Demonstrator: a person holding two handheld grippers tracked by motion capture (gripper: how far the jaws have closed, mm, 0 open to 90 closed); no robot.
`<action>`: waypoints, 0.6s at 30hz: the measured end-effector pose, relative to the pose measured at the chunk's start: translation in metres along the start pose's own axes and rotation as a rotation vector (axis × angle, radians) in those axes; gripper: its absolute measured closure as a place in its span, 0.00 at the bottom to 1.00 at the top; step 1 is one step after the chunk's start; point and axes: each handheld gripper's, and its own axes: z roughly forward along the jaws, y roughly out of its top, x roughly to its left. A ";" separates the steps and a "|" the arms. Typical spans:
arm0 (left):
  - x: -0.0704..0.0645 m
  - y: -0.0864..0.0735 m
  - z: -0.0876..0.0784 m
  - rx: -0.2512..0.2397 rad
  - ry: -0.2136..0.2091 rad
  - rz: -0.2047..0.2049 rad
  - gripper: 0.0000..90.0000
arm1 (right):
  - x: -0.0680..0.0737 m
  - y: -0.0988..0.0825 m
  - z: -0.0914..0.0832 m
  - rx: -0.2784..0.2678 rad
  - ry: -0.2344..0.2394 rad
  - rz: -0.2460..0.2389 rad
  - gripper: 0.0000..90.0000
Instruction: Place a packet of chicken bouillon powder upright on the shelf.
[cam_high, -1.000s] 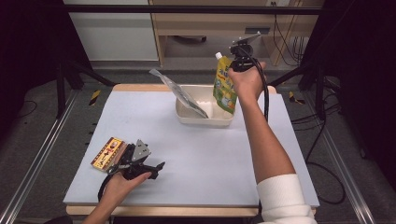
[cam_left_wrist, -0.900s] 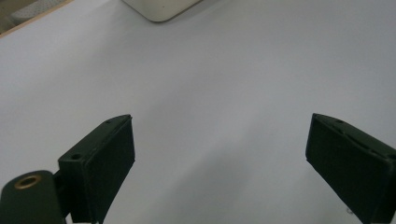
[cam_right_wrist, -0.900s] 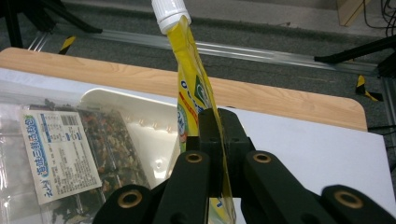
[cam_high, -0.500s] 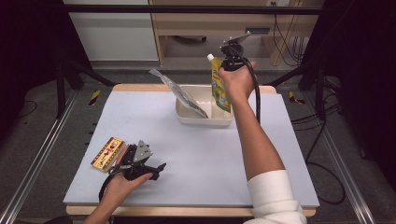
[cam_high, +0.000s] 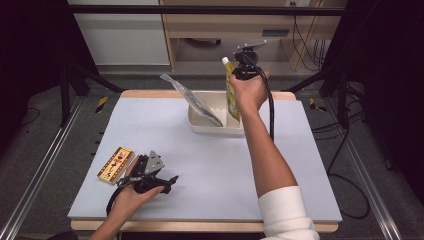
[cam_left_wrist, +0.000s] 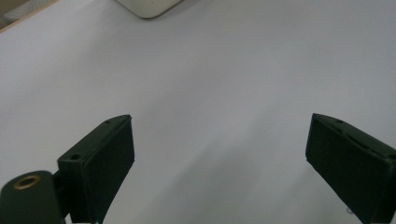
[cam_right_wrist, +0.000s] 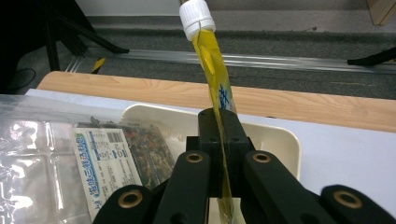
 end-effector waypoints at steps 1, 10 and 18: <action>0.000 0.000 0.000 0.000 0.000 0.000 0.09 | 0.000 0.000 0.000 0.000 0.000 0.000 1.00; -0.001 0.000 0.001 -0.003 -0.002 0.000 0.09 | -0.002 -0.014 0.012 -0.036 0.028 -0.012 1.00; -0.001 0.000 0.001 0.003 0.000 0.006 0.09 | -0.011 -0.018 0.011 -0.077 0.029 -0.013 1.00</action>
